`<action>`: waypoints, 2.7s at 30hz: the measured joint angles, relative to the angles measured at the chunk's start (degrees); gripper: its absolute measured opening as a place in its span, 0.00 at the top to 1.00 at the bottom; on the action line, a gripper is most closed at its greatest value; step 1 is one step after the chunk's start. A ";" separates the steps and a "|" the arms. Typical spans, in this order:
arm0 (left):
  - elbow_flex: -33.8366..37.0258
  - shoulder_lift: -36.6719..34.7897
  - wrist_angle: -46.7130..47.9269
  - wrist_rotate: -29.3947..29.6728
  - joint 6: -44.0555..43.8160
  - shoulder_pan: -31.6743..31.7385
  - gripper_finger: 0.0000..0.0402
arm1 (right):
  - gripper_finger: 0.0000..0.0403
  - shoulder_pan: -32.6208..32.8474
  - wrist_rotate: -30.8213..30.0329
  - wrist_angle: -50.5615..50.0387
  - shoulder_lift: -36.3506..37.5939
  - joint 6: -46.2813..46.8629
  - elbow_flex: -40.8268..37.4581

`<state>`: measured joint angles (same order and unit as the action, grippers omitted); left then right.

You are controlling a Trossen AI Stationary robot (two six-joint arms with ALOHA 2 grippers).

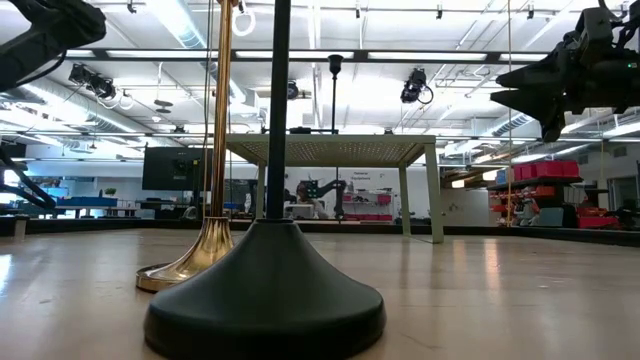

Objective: Pick & Place candle stick holders
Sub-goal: Put the top left gold candle holder on the shelf

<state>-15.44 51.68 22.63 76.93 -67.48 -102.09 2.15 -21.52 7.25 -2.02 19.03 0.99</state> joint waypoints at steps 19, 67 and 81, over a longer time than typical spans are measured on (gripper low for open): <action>-0.20 0.00 -7.23 3.36 13.43 1.32 0.83 | 0.66 0.00 0.09 -0.02 0.01 0.00 0.00; 0.02 -0.28 -19.62 -27.80 11.23 18.20 0.85 | 0.66 0.10 3.02 -0.13 -1.51 1.49 0.02; 0.02 4.62 -19.49 -31.62 8.13 22.79 0.85 | 0.66 0.09 3.02 -0.06 -1.51 1.49 0.00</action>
<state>-15.42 56.30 3.14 45.31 -59.35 -79.30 2.24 -18.50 7.19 -3.53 20.51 0.99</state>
